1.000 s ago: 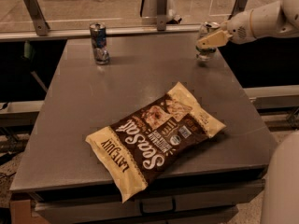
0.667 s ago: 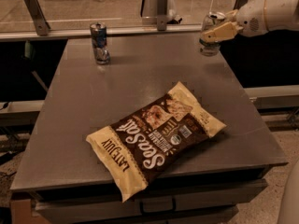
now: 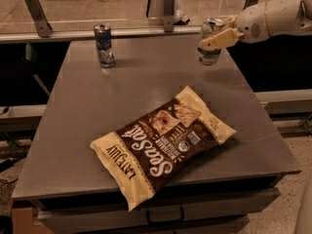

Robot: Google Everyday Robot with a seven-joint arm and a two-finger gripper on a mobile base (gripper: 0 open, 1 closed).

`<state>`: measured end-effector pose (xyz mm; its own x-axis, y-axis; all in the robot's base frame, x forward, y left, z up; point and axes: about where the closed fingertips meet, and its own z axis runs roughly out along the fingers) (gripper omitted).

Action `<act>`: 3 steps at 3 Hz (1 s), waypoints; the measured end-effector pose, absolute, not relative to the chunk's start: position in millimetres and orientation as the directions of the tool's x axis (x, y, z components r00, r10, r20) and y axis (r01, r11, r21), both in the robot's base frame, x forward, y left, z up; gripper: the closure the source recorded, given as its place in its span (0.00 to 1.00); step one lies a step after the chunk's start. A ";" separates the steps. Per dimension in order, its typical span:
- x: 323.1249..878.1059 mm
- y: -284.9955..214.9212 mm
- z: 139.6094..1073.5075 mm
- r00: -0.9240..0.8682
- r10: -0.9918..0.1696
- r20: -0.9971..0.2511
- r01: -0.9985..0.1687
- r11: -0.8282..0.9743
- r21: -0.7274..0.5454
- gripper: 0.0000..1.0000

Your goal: Move 7up can near brown chip bag

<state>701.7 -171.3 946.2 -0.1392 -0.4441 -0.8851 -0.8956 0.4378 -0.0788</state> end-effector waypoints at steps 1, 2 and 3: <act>664.4 -141.7 938.3 -0.120 -0.439 -0.890 -0.935 0.351 -0.047 1.00; 632.5 -120.6 927.3 -0.099 -0.455 -0.885 -0.958 0.284 -0.039 1.00; 609.5 -115.9 914.8 -0.078 -0.480 -0.874 -0.968 0.248 -0.050 1.00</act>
Offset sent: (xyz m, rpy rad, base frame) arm -0.1118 0.0706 -0.0307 -0.0074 0.0491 0.2445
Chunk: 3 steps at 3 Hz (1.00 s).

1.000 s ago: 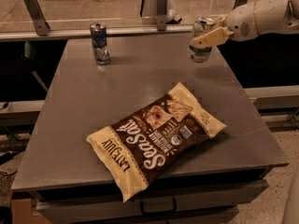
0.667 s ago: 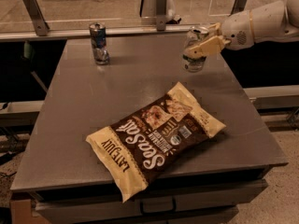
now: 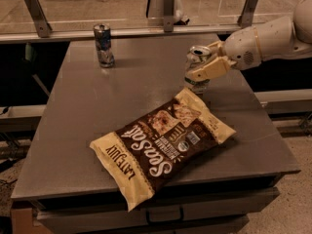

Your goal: Move 7up can near brown chip bag

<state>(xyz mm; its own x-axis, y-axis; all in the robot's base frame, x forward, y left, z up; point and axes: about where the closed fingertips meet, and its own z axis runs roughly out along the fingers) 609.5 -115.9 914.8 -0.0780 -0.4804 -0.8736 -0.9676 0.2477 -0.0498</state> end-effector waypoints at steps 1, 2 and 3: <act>597.7 -116.3 902.7 -0.063 -0.499 -0.864 -0.974 0.220 -0.056 1.00; 590.0 -113.2 895.4 -0.053 -0.502 -0.863 -0.981 0.189 -0.050 0.82; 581.4 -108.5 890.1 -0.049 -0.494 -0.868 -0.986 0.162 -0.037 0.59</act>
Offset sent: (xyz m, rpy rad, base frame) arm -0.0301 0.0008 -0.0271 -0.0229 0.0087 0.0902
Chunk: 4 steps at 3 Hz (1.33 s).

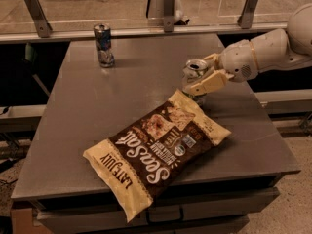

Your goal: Move 7up can near brown chip bag

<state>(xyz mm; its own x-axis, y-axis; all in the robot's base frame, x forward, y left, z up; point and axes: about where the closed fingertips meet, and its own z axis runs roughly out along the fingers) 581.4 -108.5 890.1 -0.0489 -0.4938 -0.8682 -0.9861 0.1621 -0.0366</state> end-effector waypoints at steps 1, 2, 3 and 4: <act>574.5 -105.9 886.2 -0.049 -0.485 -0.873 -0.989 0.144 -0.024 0.35; 570.5 -105.3 884.3 -0.049 -0.479 -0.877 -0.991 0.132 -0.017 0.12; 568.9 -107.8 884.4 -0.048 -0.478 -0.877 -0.991 0.130 -0.016 0.00; 579.8 -132.1 897.7 -0.046 -0.482 -0.875 -0.980 0.189 -0.053 0.00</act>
Offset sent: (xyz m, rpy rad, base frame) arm -0.0161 -0.0017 -0.0067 0.0279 0.0222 0.0371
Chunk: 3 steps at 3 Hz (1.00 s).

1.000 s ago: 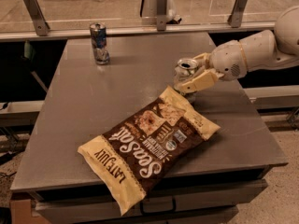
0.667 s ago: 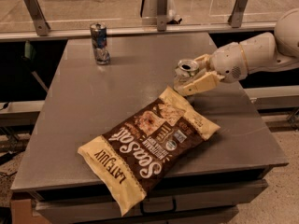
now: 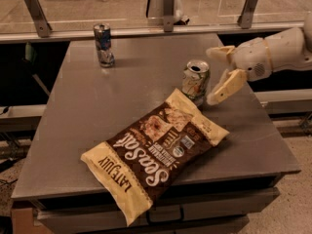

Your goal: Move 7up can near brown chip bag

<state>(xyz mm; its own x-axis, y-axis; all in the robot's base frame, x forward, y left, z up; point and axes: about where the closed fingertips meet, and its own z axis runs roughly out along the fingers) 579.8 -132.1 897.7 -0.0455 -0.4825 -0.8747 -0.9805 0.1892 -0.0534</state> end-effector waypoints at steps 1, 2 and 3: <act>597.7 -181.0 929.8 -0.031 -0.475 -0.879 -0.944 0.303 -0.130 0.00; 608.0 -233.2 1005.4 0.040 -0.463 -0.886 -0.855 0.442 -0.270 0.00; 598.6 -252.8 1083.7 0.129 -0.463 -0.877 -0.741 0.543 -0.396 0.00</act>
Offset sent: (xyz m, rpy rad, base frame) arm 0.0295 -0.1788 0.2277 0.0399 -0.4771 -0.4875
